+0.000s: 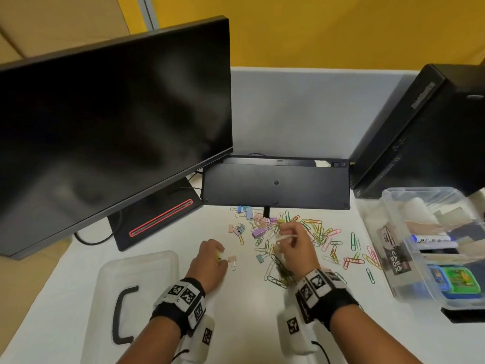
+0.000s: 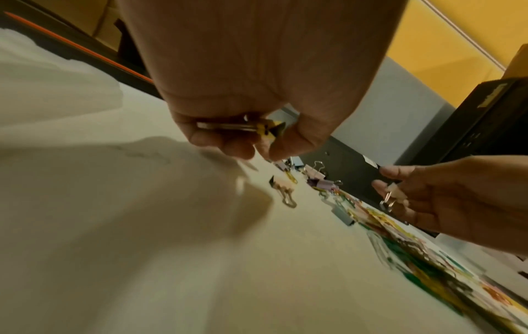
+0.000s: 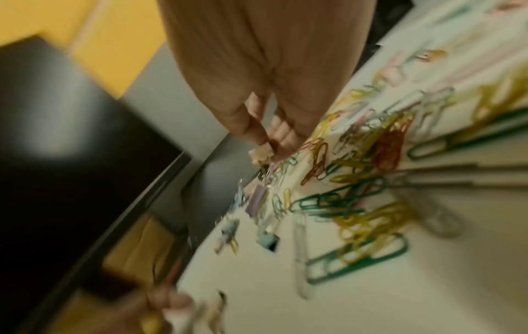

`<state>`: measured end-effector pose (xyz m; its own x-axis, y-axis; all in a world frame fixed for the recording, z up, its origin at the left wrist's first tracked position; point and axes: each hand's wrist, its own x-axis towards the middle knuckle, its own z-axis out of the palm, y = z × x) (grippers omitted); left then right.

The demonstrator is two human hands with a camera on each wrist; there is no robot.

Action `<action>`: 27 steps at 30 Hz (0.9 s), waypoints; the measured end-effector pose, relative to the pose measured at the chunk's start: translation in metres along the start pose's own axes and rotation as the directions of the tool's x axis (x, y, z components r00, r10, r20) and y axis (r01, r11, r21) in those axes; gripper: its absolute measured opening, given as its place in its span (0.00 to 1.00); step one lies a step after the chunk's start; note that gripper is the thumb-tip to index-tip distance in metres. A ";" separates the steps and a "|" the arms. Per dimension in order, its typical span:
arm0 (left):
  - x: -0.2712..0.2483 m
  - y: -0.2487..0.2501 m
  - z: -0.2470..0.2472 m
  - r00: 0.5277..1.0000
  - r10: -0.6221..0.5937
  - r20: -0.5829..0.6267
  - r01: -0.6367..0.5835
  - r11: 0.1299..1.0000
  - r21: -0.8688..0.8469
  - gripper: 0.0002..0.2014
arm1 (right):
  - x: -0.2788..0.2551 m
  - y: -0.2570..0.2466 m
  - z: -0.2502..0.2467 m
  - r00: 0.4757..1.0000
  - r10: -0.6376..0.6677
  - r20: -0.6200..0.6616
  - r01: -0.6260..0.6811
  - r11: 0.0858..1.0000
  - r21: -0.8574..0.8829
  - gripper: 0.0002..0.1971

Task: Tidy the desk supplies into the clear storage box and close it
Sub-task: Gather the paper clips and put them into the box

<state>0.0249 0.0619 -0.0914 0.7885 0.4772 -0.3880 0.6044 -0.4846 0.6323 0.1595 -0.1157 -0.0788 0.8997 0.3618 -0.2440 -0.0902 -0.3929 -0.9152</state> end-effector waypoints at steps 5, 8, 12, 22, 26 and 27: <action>-0.004 0.001 0.013 0.999 -0.004 -0.052 0.008 0.998 0.070 0.17 | 0.007 0.004 -0.008 0.873 0.430 0.229 -0.478 0.668 0.570 0.10; -0.002 0.005 0.017 0.996 -0.005 -0.090 0.014 0.995 0.101 0.18 | 0.003 -0.002 -0.001 0.848 0.404 0.343 -0.527 0.711 0.465 0.08; 0.001 0.012 0.021 0.994 0.016 -0.107 0.001 0.987 0.162 0.12 | -0.002 0.002 0.014 0.938 0.034 0.345 0.114 0.910 -0.398 0.05; -0.010 0.008 0.015 0.994 0.051 -0.100 -0.042 0.995 0.092 0.03 | -0.015 -0.001 0.021 0.854 0.007 0.519 0.417 0.588 -0.693 0.09; -0.015 0.012 0.006 0.986 0.097 -0.135 -0.095 0.995 0.019 0.04 | -0.022 -0.033 -0.023 0.891 0.009 0.454 0.279 0.779 -0.562 0.12; -0.016 0.015 0.005 0.982 0.118 -0.146 -0.118 0.993 0.008 0.05 | -0.023 -0.043 -0.041 0.900 -0.005 0.435 0.262 0.805 -0.533 0.13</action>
<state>0.0219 0.0437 -0.0789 0.8291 0.5187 -0.2085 0.5079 -0.5433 0.6685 0.1604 -0.1417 -0.0213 0.6248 0.6954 -0.3550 0.3904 -0.6720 -0.6293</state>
